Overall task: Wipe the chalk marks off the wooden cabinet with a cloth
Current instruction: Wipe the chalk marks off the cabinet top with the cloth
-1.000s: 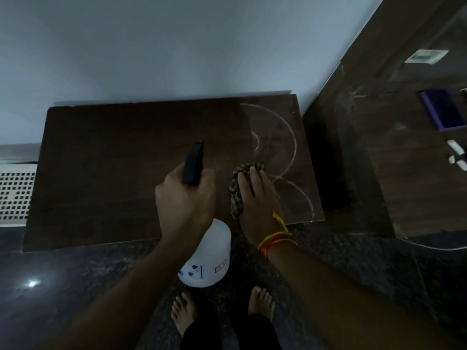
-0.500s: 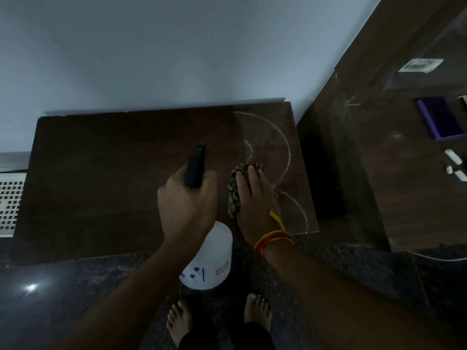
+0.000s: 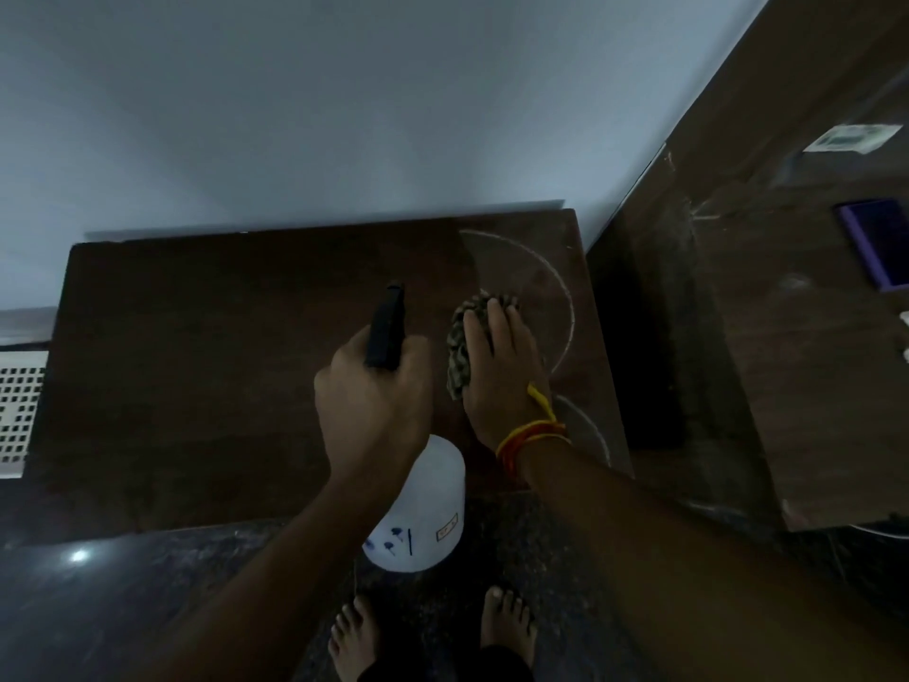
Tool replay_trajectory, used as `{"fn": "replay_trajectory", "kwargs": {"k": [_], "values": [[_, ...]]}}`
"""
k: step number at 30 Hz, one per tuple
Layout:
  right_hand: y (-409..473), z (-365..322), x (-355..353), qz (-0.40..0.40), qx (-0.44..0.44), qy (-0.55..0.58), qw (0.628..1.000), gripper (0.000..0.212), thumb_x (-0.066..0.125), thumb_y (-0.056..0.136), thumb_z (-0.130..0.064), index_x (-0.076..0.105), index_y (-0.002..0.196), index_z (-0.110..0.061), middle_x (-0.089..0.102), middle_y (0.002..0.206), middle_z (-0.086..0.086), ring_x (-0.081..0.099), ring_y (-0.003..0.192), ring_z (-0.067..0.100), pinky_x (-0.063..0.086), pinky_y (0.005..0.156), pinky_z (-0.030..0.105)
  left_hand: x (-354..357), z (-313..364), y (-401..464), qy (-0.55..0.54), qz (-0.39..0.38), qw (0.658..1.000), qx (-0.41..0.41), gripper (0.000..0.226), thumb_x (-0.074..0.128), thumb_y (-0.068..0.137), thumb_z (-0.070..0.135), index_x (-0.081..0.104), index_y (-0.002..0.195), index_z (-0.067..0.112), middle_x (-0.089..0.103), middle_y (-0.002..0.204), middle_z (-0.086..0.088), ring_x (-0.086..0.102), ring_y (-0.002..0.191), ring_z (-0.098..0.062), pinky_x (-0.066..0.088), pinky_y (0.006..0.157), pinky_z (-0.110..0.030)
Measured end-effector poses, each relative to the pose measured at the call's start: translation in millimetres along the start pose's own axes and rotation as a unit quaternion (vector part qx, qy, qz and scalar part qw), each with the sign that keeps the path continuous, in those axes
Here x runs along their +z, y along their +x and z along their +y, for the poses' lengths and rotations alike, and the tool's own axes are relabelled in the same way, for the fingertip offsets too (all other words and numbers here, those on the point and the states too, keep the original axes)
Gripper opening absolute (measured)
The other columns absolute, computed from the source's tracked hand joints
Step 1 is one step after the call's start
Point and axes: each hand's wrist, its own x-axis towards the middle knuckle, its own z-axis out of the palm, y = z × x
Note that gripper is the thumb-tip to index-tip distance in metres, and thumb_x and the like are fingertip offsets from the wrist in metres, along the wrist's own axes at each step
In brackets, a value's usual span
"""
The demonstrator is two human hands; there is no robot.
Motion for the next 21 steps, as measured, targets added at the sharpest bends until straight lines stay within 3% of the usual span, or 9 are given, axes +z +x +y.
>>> {"fn": "replay_trajectory", "kwargs": {"k": [4, 8, 12, 16, 21], "values": [[-9, 0, 3, 0.01, -0.003, -0.005, 1.0, 0.057, 0.045, 0.085, -0.025, 0.037, 0.14, -0.009, 0.034, 0.147, 0.021, 0.03, 0.136, 0.041, 0.027, 0.11, 0.05, 3, 2, 4, -0.005, 0.004, 1.0, -0.007, 0.022, 0.053, 0.09, 0.019, 0.05, 0.069, 0.016, 0.054, 0.064, -0.023, 0.056, 0.06, -0.047, 0.054, 0.056, -0.053], [-20, 1, 3, -0.004, -0.014, -0.021, 1.0, 0.066, 0.061, 0.079, -0.024, 0.037, 0.14, -0.009, 0.035, 0.146, 0.021, 0.031, 0.135, 0.04, 0.028, 0.109, 0.05, 4, 4, 13, -0.002, 0.007, 1.0, -0.012, 0.023, 0.053, 0.09, 0.02, 0.051, 0.068, 0.014, 0.052, 0.059, -0.014, 0.052, 0.053, -0.034, 0.053, 0.054, -0.052], [9, 1, 3, 0.004, -0.012, -0.013, 1.0, 0.061, 0.05, 0.081, -0.027, 0.039, 0.139, -0.008, 0.036, 0.146, 0.021, 0.032, 0.135, 0.041, 0.027, 0.109, 0.049, 6, 8, 20, -0.007, 0.01, 1.0, -0.002, 0.023, 0.053, 0.089, 0.02, 0.051, 0.067, 0.015, 0.055, 0.061, -0.02, 0.058, 0.06, -0.046, 0.053, 0.053, -0.052], [43, 4, 4, 0.0, -0.017, -0.01, 1.0, 0.07, 0.063, 0.079, -0.019, 0.034, 0.142, -0.008, 0.03, 0.149, 0.021, 0.025, 0.138, 0.04, 0.023, 0.112, 0.049, 9, 8, 23, -0.006, 0.009, 1.0, 0.004, 0.023, 0.053, 0.089, 0.02, 0.051, 0.069, 0.01, 0.055, 0.062, -0.023, 0.057, 0.062, -0.048, 0.051, 0.052, -0.051], [19, 1, 3, 0.012, -0.002, 0.005, 1.0, 0.056, 0.046, 0.087, -0.026, 0.037, 0.14, -0.01, 0.034, 0.147, 0.019, 0.03, 0.136, 0.039, 0.029, 0.11, 0.051, 9, 12, 28, -0.008, 0.005, 1.0, -0.006, 0.027, 0.053, 0.088, 0.026, 0.051, 0.068, 0.008, 0.053, 0.059, -0.021, 0.055, 0.056, -0.043, 0.052, 0.051, -0.051]]}}
